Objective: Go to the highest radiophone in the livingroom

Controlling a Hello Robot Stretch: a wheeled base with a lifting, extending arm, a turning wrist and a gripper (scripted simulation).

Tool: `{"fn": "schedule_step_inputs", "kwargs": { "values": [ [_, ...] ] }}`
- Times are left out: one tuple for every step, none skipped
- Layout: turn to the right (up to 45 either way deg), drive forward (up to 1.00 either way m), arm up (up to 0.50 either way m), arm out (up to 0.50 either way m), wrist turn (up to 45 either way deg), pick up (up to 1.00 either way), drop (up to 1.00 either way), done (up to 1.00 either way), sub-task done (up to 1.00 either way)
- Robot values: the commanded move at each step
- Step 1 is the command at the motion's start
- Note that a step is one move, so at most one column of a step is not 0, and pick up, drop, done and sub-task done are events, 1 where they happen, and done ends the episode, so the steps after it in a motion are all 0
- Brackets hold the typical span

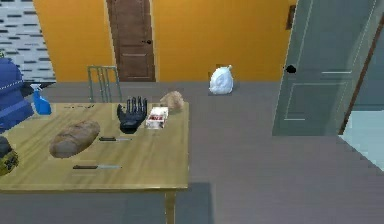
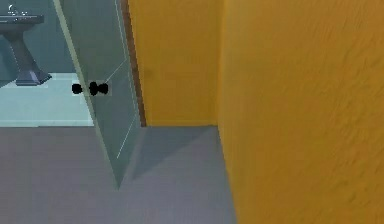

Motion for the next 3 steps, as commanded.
{"fn": "schedule_step_inputs", "kwargs": {
  "values": [
    [-45.0, 0.0, 0.0, 0.0, 0.0, 0.0, 0.0, 0.0, 0.0],
    [-39.0, 0.0, 0.0, 0.0, 0.0, 0.0, 0.0, 0.0, 0.0],
    [0.0, 1.0, 0.0, 0.0, 0.0, 0.0, 0.0, 0.0, 0.0]
  ]
}}
